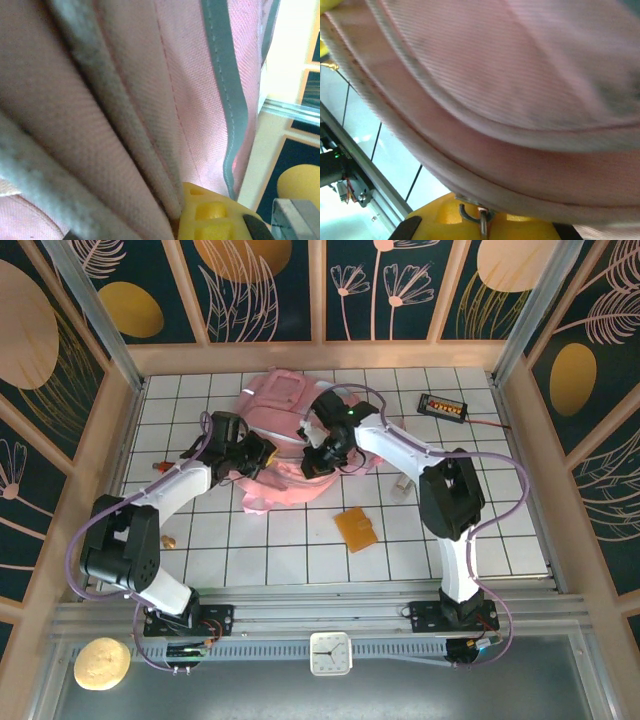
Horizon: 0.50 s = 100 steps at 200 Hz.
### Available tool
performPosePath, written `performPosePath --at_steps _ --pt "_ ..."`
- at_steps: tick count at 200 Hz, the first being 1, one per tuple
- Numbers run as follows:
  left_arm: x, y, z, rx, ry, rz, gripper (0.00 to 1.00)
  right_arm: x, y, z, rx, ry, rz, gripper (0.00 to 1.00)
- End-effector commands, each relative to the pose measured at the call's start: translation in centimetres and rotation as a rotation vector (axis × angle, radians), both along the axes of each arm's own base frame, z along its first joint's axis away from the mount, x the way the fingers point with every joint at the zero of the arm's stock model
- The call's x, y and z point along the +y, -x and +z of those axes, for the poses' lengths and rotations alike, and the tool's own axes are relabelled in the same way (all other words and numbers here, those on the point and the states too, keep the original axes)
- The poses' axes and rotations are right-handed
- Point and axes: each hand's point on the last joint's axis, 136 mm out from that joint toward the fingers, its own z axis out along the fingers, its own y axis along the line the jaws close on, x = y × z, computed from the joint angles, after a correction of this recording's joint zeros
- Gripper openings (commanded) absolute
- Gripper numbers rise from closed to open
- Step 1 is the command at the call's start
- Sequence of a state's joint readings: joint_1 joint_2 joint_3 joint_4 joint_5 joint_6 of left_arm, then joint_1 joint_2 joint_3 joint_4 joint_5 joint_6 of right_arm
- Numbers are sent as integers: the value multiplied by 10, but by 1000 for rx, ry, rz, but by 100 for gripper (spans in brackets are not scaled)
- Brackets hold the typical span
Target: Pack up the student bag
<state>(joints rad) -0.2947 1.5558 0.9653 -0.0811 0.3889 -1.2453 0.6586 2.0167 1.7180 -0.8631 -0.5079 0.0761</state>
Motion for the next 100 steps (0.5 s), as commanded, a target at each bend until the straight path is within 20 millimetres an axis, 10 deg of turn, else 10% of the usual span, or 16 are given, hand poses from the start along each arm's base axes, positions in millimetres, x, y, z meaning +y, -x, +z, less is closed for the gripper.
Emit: performPosePath --at_steps 1,100 --pt "50 10 -4 -17 -179 -3 0 -51 -19 12 -42 68 -89 0" --pt "71 -7 14 -95 -384 -154 0 -121 -76 -7 -87 107 -224 0"
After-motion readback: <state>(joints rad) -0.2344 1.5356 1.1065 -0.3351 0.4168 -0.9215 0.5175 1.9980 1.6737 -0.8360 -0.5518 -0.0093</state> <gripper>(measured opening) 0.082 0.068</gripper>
